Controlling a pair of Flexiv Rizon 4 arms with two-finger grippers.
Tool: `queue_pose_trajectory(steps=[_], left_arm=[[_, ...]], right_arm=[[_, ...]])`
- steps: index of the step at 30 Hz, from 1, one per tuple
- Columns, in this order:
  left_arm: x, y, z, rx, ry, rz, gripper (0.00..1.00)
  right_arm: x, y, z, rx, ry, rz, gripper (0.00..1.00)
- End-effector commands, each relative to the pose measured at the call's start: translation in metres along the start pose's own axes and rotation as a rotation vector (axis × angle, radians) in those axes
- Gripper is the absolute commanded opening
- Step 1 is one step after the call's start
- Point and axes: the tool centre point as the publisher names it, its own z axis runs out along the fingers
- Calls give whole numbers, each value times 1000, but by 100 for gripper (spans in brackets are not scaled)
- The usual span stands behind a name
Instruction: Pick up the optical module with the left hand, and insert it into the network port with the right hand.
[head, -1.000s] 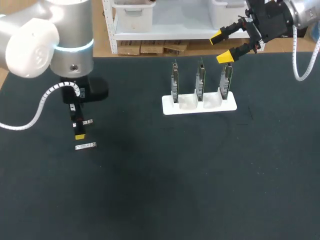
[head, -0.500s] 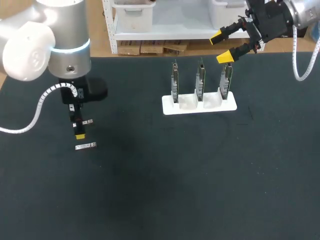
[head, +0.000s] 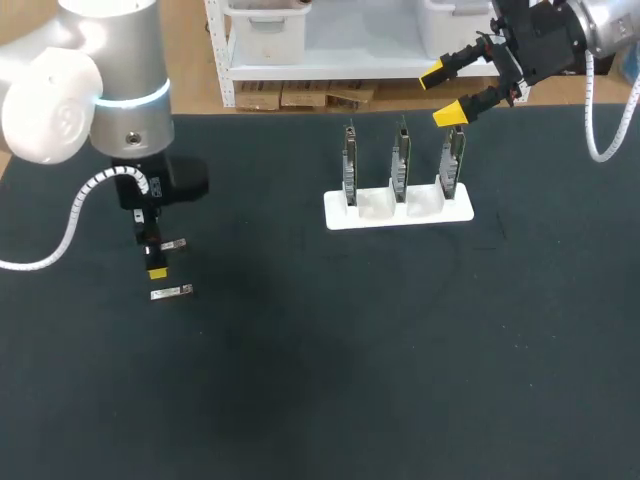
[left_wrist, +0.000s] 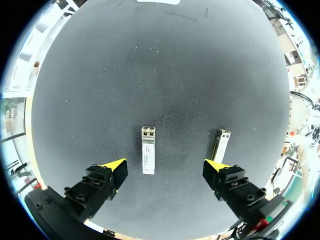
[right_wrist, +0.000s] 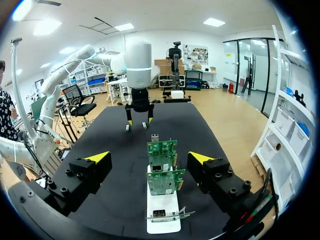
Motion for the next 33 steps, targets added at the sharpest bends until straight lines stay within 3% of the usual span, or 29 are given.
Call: queue_pose_trajectory(steps=[1,33], left_arm=[[2,0,3,1,-5,2,100],[0,13,8,7,-21,7,100]], right_arm=[[0,2,0,5,1,-1,100],[0,2,0,5,1,-1,100]])
